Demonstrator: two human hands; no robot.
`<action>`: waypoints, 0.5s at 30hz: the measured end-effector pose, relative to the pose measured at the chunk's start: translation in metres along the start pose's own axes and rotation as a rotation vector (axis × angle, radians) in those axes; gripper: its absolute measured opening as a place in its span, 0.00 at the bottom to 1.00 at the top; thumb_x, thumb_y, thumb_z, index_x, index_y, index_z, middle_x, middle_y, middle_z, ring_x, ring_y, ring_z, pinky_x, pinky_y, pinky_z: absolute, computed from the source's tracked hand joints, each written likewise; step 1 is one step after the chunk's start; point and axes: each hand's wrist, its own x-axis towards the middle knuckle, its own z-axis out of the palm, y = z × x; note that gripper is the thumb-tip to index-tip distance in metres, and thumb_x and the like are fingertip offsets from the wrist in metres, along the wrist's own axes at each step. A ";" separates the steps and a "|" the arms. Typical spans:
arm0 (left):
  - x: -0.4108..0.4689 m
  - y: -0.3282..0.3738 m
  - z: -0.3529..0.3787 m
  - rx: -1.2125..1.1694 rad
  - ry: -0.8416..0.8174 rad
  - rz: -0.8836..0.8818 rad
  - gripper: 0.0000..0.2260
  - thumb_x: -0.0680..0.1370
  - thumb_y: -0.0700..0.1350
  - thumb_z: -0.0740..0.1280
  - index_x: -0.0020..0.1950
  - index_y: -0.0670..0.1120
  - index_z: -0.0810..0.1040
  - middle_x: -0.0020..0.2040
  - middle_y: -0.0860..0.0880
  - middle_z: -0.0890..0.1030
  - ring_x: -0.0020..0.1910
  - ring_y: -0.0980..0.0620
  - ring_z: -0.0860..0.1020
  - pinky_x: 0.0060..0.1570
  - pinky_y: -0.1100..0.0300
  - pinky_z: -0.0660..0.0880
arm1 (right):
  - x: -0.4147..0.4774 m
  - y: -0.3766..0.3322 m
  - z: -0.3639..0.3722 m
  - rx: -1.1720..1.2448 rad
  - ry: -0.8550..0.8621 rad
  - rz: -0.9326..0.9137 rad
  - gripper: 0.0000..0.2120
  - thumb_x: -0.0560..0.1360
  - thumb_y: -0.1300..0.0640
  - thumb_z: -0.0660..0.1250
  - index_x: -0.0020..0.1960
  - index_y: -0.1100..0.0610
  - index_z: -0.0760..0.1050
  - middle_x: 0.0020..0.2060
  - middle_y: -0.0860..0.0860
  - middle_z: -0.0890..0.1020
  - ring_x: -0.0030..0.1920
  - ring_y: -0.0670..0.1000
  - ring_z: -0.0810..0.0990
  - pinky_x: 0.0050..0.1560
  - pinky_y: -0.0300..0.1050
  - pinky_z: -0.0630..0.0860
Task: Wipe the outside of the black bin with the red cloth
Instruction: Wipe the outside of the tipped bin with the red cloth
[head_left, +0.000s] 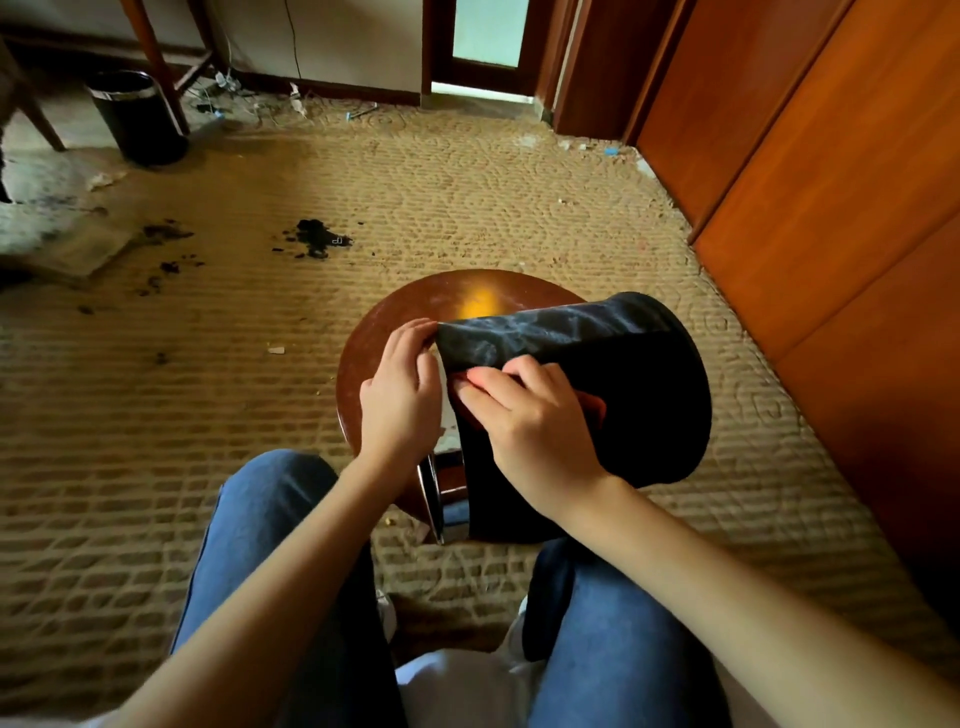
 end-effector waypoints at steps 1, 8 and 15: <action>-0.004 0.001 0.000 0.000 0.009 -0.002 0.22 0.75 0.48 0.51 0.65 0.48 0.75 0.66 0.53 0.74 0.64 0.58 0.70 0.65 0.48 0.67 | 0.008 -0.001 0.005 -0.008 -0.012 0.014 0.11 0.77 0.62 0.60 0.47 0.58 0.82 0.43 0.51 0.82 0.41 0.56 0.76 0.39 0.49 0.71; -0.002 0.002 -0.002 0.049 0.011 -0.059 0.24 0.77 0.50 0.50 0.70 0.47 0.70 0.72 0.52 0.69 0.69 0.58 0.66 0.68 0.53 0.61 | 0.007 -0.005 0.001 0.000 -0.058 0.019 0.13 0.77 0.63 0.57 0.49 0.60 0.81 0.43 0.52 0.82 0.41 0.56 0.76 0.40 0.49 0.71; -0.007 0.007 0.001 0.083 0.006 -0.093 0.19 0.83 0.44 0.52 0.74 0.47 0.64 0.75 0.53 0.64 0.72 0.55 0.63 0.70 0.52 0.59 | 0.013 0.005 0.001 -0.062 -0.085 0.006 0.13 0.74 0.63 0.58 0.47 0.59 0.82 0.40 0.52 0.81 0.40 0.56 0.76 0.38 0.48 0.71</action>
